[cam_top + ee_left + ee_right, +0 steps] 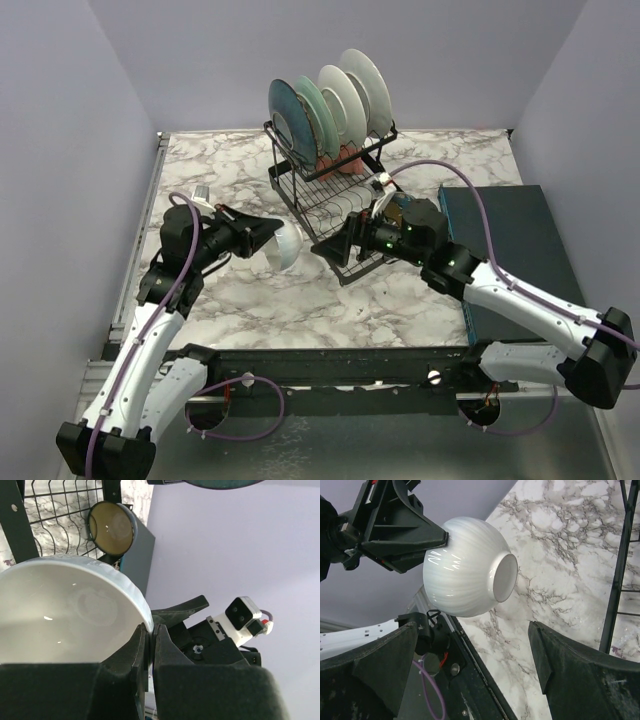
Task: Load the mixed dishes into the dish rack
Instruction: Pick up the bowl from the center of the board.
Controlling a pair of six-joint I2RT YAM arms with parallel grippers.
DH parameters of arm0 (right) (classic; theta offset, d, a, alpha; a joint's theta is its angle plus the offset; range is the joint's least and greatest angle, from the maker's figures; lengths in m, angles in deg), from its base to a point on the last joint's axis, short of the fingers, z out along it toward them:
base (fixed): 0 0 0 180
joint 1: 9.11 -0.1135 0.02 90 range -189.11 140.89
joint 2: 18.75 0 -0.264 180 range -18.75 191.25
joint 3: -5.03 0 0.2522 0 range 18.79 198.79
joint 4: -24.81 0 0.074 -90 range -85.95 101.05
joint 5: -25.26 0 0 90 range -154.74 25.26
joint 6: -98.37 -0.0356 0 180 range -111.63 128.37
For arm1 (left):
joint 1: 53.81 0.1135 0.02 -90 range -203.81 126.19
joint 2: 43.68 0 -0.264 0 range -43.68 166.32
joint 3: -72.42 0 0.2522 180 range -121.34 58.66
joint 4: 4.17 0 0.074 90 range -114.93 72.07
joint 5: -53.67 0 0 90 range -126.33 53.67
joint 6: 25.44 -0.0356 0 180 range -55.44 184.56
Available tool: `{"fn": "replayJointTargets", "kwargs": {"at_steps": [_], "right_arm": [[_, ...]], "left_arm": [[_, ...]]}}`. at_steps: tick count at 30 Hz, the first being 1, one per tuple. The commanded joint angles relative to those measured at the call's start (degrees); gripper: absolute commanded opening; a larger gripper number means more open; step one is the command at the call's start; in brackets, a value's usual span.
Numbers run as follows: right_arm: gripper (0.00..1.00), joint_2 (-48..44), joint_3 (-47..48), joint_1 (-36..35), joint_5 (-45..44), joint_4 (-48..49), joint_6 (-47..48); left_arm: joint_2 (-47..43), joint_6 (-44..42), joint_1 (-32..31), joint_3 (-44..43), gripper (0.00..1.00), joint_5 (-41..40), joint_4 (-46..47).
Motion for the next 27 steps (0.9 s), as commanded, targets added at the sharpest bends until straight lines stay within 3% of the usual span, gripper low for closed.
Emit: {"fn": "replayJointTargets", "kwargs": {"at_steps": [1, 27], "right_arm": [[1.00, 2.41, 3.46, -2.63, -4.80, 1.83, 3.89], [1.00, 16.97, 13.90, -11.48, -14.15, 3.28, 9.59]], "left_arm": [[-3.43, 7.90, -0.30, 1.99, 0.00, -3.93, 3.48], [-6.56, 11.04, -0.30, 1.75, 0.00, -6.82, 2.16]]}}
